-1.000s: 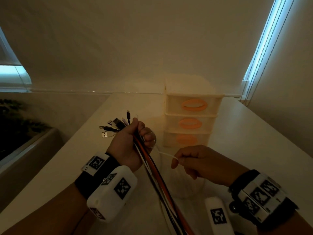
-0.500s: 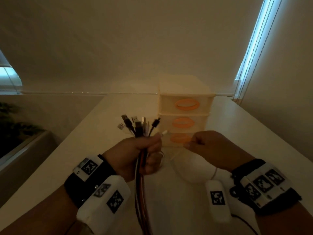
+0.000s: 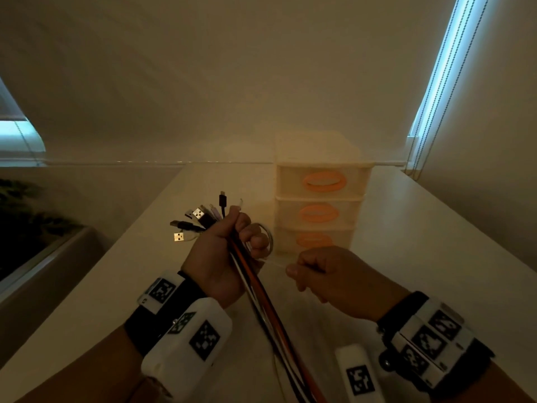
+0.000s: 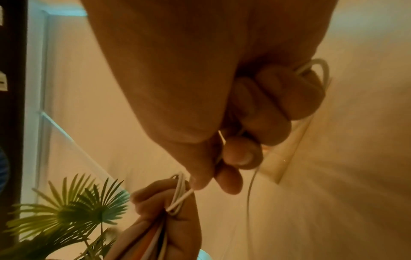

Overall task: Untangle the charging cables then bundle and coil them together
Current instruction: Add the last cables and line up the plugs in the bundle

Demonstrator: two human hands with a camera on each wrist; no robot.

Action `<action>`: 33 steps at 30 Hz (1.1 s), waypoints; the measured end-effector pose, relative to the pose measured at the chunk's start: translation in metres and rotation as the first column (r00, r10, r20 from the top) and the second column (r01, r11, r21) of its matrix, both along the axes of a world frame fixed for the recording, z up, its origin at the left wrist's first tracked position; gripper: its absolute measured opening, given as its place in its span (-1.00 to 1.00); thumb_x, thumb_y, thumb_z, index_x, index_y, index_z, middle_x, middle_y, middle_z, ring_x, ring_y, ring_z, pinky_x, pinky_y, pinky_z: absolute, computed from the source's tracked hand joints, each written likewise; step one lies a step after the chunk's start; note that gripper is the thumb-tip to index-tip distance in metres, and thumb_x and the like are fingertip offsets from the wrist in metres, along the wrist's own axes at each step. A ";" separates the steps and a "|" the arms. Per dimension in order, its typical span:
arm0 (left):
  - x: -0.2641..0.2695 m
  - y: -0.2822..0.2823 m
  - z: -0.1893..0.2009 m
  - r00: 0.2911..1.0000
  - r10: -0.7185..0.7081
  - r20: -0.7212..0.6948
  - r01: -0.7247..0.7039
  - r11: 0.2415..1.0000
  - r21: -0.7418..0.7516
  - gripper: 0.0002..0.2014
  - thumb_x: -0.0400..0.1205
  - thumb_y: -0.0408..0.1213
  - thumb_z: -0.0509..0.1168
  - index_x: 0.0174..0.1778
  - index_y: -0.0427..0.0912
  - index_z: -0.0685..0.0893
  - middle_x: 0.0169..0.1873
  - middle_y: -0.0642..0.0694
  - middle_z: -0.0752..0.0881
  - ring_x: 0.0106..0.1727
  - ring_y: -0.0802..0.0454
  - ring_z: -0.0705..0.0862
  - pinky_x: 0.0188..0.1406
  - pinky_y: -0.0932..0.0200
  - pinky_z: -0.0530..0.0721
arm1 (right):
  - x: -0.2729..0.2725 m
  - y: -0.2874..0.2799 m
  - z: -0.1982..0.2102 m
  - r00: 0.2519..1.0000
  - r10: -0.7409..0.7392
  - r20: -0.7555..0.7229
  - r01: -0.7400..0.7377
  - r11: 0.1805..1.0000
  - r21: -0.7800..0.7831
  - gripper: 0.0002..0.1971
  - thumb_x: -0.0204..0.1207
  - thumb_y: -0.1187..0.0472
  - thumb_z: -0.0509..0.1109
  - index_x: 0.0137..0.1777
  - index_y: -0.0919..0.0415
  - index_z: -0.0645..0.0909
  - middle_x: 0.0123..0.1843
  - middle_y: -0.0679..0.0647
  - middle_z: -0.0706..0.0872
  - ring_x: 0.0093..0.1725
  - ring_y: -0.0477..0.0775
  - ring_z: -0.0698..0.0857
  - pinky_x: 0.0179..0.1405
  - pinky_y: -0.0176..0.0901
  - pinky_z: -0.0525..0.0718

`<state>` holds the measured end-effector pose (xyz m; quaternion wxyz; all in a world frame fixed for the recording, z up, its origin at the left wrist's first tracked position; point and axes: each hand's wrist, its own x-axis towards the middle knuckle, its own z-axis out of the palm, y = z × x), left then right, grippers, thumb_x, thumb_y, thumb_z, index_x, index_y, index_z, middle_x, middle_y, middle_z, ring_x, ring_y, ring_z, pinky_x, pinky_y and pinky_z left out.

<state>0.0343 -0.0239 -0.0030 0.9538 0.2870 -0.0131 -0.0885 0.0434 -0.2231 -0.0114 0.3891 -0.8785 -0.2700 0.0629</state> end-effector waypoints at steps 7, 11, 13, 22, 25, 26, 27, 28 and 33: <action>0.008 0.019 -0.003 0.997 -0.067 0.047 0.067 0.998 0.000 -0.59 0.72 -0.06 0.11 -0.44 -0.13 0.43 -0.54 0.04 0.32 -0.57 0.13 0.35 -0.63 0.30 0.34 | -0.005 -0.005 0.007 0.929 0.141 -0.341 -0.162 0.986 -0.034 -0.73 0.72 0.13 0.26 -0.07 0.11 0.79 -0.42 0.01 0.67 -0.43 -0.01 0.55 -0.37 -0.24 0.51; 0.010 0.022 -0.003 0.995 -0.085 0.049 0.083 0.996 0.026 -0.58 0.74 -0.06 0.10 -0.45 -0.12 0.44 -0.55 0.05 0.31 -0.58 0.13 0.33 -0.64 0.31 0.30 | 0.002 -0.013 0.009 0.962 -0.009 -0.273 -0.051 0.976 -0.211 -0.73 0.68 0.12 0.26 -0.20 0.08 0.71 -0.41 -0.04 0.63 -0.43 -0.06 0.55 -0.32 -0.13 0.53; 0.010 0.023 -0.003 0.994 -0.093 0.058 0.092 0.996 0.020 -0.58 0.74 -0.07 0.11 -0.45 -0.12 0.44 -0.55 0.04 0.32 -0.59 0.14 0.33 -0.63 0.31 0.28 | 0.007 -0.019 0.007 0.963 -0.050 -0.264 0.023 0.994 -0.104 -0.74 0.69 0.11 0.28 -0.22 0.07 0.69 -0.40 -0.02 0.62 -0.45 -0.10 0.52 -0.37 -0.18 0.51; 0.005 0.031 0.004 0.956 -0.287 0.062 0.275 0.949 0.156 -0.65 0.68 -0.10 0.22 -0.41 -0.12 0.43 -0.59 0.01 0.36 -0.62 0.11 0.35 -0.64 0.27 0.23 | 0.012 -0.026 0.009 0.975 -0.198 -0.103 0.150 0.923 -0.353 -0.62 0.72 -0.06 0.23 -0.25 0.12 0.64 -0.31 -0.01 0.69 -0.34 -0.07 0.62 -0.23 -0.17 0.62; -0.008 0.020 0.003 0.898 -0.440 0.028 0.391 0.824 0.409 -0.64 0.68 -0.09 0.24 -0.41 -0.16 0.44 -0.48 -0.16 0.59 -0.48 -0.06 0.61 -0.46 0.18 0.54 | 0.012 -0.019 0.009 0.939 -0.345 -0.015 0.345 0.936 0.078 -0.68 0.70 0.03 0.28 -0.23 0.14 0.66 -0.38 -0.06 0.63 -0.37 -0.07 0.57 -0.30 -0.15 0.54; -0.013 0.013 0.003 0.874 -0.486 0.009 0.428 0.778 0.460 -0.63 0.70 -0.11 0.22 -0.40 -0.19 0.47 -0.31 -0.32 0.71 -0.27 -0.20 0.74 -0.26 0.08 0.70 | 0.010 -0.012 0.009 0.938 -0.346 -0.017 0.340 0.912 0.227 -0.73 0.70 0.08 0.30 -0.20 0.15 0.68 -0.42 -0.10 0.60 -0.42 -0.12 0.54 -0.34 -0.16 0.50; -0.017 0.007 0.003 0.863 -0.506 -0.007 0.449 0.759 0.472 -0.62 0.74 -0.13 0.20 -0.39 -0.23 0.50 -0.12 -0.43 0.74 -0.02 -0.32 0.77 0.01 -0.04 0.76 | 0.005 -0.004 0.009 0.946 -0.325 -0.012 0.309 0.884 0.351 -0.77 0.69 0.14 0.32 -0.17 0.16 0.69 -0.45 -0.13 0.59 -0.46 -0.17 0.52 -0.37 -0.19 0.48; -0.018 0.001 0.002 0.880 -0.474 -0.009 0.425 0.781 0.457 -0.60 0.76 -0.15 0.18 -0.38 -0.26 0.52 -0.03 -0.46 0.73 0.14 -0.36 0.74 0.22 -0.13 0.72 | 0.001 0.004 0.008 0.958 -0.287 0.009 0.254 0.861 0.441 -0.82 0.68 0.19 0.34 -0.15 0.16 0.69 -0.46 -0.13 0.61 -0.47 -0.20 0.52 -0.40 -0.23 0.49; -0.003 0.000 0.004 1.000 0.026 0.017 -0.028 0.993 0.112 -0.51 0.78 -0.03 0.09 -0.42 -0.23 0.48 -0.02 -0.37 0.80 0.07 -0.26 0.80 0.23 -0.09 0.72 | -0.019 0.027 0.002 0.994 0.025 0.111 -0.064 0.929 0.364 -0.87 0.68 0.19 0.36 -0.04 0.14 0.72 -0.34 -0.08 0.68 -0.39 -0.20 0.59 -0.33 -0.31 0.57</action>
